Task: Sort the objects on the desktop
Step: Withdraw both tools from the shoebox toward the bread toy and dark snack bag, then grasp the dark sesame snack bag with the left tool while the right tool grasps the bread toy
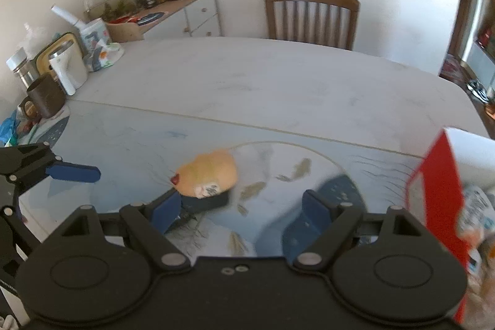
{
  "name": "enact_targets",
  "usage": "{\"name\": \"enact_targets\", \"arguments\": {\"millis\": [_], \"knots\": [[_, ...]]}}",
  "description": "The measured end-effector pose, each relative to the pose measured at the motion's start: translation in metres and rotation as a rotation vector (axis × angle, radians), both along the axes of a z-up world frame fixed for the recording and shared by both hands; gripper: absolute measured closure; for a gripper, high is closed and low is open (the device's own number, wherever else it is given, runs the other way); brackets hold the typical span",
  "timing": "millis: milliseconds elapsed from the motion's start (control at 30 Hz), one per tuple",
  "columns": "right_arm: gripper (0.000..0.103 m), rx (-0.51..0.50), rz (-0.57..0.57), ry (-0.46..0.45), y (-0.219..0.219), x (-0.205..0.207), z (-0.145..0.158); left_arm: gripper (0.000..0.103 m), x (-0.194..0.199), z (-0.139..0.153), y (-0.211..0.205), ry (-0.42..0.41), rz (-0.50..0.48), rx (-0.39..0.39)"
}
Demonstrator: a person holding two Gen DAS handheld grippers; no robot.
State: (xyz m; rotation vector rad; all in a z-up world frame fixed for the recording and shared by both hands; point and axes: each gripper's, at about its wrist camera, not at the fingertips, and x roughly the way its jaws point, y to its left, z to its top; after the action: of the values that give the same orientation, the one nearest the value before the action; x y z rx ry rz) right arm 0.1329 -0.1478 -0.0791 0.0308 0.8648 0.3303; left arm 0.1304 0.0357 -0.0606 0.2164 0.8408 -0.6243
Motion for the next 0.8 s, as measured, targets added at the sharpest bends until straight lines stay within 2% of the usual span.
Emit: {"name": "enact_targets", "arguments": {"millis": [333,700,800], "knots": [[0.013,-0.017,0.077,0.020,0.035,0.026,-0.021,0.001,0.016,-0.027,-0.003,0.024,-0.012,0.037],[0.011,-0.103,0.163,0.050,0.064,0.050,-0.045,0.002,0.024,-0.051,-0.002,0.033,-0.006,0.066],[0.011,-0.127,0.181,0.053,0.070,0.055,-0.050,0.007,0.026,-0.054,-0.002,0.034,-0.009,0.068]]}}
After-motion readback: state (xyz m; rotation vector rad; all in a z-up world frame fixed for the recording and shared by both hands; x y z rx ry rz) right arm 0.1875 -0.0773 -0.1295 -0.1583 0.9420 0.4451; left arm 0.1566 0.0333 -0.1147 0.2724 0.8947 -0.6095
